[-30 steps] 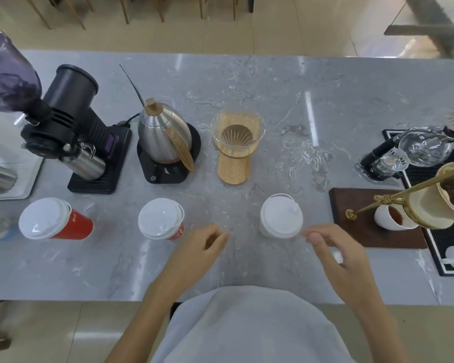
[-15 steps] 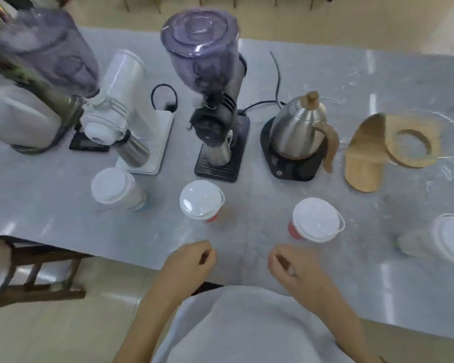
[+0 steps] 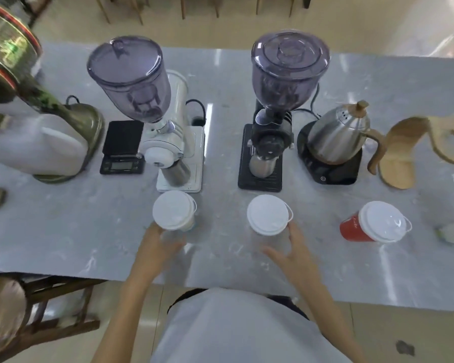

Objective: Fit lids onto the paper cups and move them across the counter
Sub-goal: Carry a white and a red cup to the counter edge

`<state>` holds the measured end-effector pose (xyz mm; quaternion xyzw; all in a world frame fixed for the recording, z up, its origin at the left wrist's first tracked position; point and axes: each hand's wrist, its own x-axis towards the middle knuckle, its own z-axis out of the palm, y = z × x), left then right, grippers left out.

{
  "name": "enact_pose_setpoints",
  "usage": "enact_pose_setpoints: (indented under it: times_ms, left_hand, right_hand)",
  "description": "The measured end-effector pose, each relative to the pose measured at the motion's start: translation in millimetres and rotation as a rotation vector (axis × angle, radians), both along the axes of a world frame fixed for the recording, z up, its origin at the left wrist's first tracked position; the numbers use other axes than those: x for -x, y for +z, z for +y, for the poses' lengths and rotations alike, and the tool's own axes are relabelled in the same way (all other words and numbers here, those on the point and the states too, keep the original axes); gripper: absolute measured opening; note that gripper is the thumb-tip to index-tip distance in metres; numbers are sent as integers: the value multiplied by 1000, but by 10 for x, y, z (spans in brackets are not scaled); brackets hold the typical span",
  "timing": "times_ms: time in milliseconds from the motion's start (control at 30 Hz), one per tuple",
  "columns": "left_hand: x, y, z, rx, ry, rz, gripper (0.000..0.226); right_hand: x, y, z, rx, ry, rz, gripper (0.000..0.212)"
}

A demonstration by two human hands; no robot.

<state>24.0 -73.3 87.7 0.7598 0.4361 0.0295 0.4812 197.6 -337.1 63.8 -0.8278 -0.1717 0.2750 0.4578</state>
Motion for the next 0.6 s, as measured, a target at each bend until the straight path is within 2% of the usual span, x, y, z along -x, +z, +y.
enact_pose_setpoints:
  times_ms: [67, 100, 167, 267, 467, 600]
  left_hand:
    - [-66, -61, 96, 120, -6, -157, 77]
    - [-86, -106, 142, 140, -23, -198, 82]
    - [-112, -192, 212, 154, -49, -230, 72]
    - [-141, -301, 229, 142, -62, -237, 41]
    - [-206, -162, 30, 161, -36, -286, 48]
    - [-354, 214, -345, 196, -120, -280, 52]
  right_hand:
    - [-44, -63, 108, -101, 1, 36, 97]
    - [-58, -94, 167, -151, -14, 57, 101]
    - [-87, -160, 255, -209, -60, 78, 99]
    - [-120, -239, 306, -213, -131, 104, 87]
    - [-102, -124, 230, -239, -205, 134, 84]
    - [-231, 266, -94, -268, -222, 130, 85]
